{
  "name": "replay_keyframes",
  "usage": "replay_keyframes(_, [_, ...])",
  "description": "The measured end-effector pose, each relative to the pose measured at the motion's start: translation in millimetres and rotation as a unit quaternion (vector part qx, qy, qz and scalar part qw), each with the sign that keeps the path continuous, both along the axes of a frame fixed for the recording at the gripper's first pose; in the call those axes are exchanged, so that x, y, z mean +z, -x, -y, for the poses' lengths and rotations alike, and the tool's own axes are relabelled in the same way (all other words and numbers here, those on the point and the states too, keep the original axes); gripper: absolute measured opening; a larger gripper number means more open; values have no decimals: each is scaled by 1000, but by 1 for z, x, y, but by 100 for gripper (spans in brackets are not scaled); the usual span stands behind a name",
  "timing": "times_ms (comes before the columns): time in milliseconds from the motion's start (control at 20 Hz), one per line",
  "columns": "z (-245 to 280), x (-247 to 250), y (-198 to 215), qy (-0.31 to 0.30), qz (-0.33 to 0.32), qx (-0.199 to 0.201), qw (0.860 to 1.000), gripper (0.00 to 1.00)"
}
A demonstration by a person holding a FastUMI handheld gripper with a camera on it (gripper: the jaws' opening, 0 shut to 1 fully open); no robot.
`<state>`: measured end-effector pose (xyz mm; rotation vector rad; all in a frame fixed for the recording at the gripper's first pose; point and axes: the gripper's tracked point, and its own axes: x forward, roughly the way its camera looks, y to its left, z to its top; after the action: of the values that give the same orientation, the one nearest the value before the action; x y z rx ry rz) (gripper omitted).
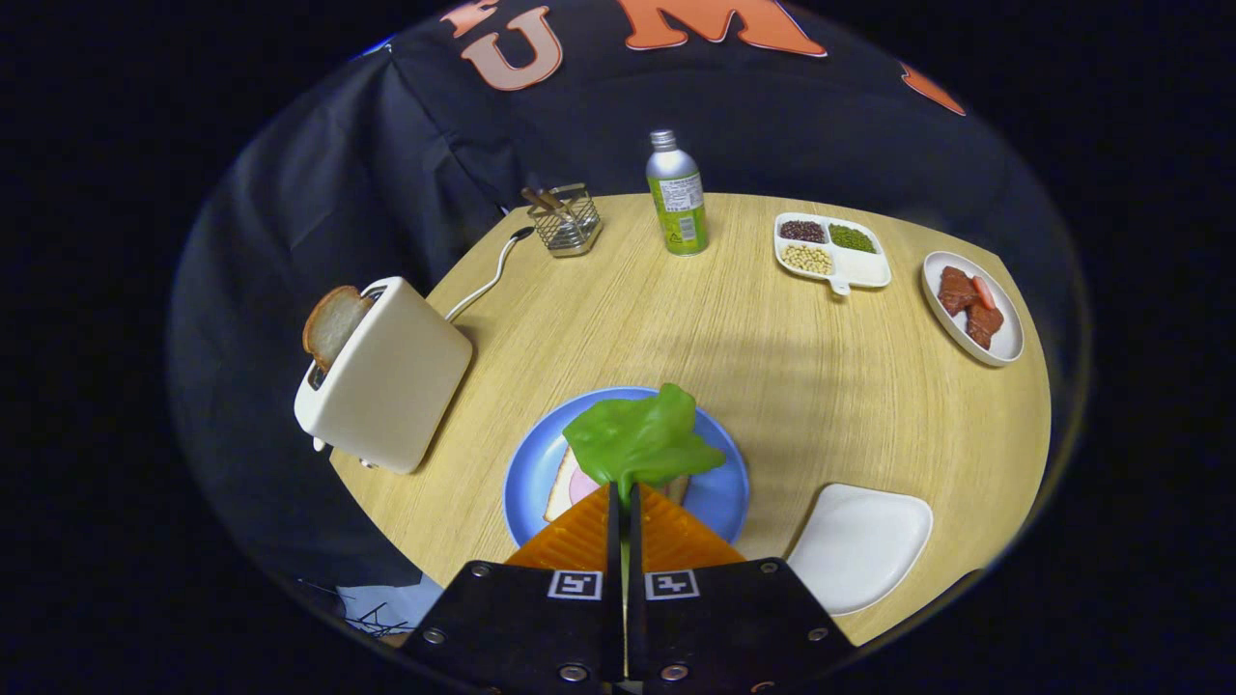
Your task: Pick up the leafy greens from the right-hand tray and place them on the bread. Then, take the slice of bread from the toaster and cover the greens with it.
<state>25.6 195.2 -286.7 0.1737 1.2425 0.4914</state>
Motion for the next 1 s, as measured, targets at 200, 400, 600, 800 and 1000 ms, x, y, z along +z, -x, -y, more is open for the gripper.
replay_keyframes(200, [-25,-7,1,-15,-5,16,1000,2])
replay_keyframes(400, [-37,-24,5,-4,-22,25,999,2])
replay_keyframes(600, [-36,-40,4,14,-31,22,999,3])
replay_keyframes(800, [-29,-51,4,45,-22,26,998,3])
replay_keyframes(1000, [-19,-51,-5,62,-1,20,998,4])
